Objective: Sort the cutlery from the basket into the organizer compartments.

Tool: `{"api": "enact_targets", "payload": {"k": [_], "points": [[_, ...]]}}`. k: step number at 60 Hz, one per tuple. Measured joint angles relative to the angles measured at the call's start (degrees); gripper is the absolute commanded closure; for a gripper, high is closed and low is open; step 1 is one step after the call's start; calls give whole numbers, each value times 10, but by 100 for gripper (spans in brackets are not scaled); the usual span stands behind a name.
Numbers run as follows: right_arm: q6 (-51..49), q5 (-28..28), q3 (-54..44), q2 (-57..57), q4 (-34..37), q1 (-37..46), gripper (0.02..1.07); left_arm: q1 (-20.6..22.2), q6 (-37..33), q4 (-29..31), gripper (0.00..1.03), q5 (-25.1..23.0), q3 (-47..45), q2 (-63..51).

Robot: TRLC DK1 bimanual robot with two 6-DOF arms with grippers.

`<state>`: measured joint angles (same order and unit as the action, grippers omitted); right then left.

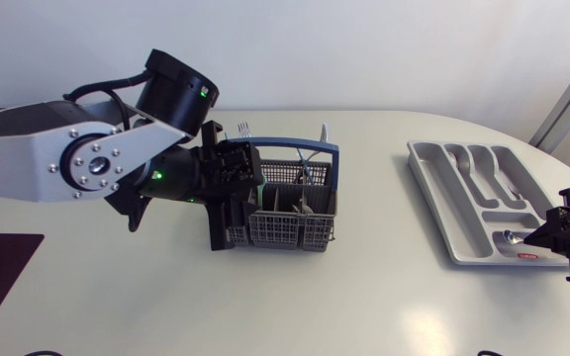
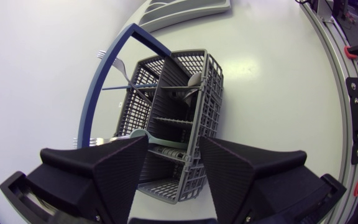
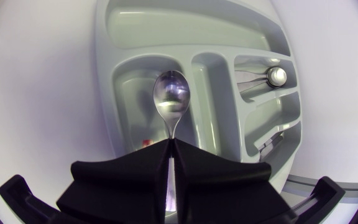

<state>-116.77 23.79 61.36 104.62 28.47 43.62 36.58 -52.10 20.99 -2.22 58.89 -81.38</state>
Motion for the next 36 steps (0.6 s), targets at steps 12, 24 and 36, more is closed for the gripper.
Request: {"api": "enact_targets", "payload": {"k": [12,24,36], "points": [[-7,-1,-43,-4,-74,0,66,0,-12,-3,46,14,0,0],[-2,20,-85,-73,-77,0,43,7,-20,-32,47,39,0,0],[15,81,-129,-180,-49,0,34,21,-36,-55,61,73,0,-20]]}}
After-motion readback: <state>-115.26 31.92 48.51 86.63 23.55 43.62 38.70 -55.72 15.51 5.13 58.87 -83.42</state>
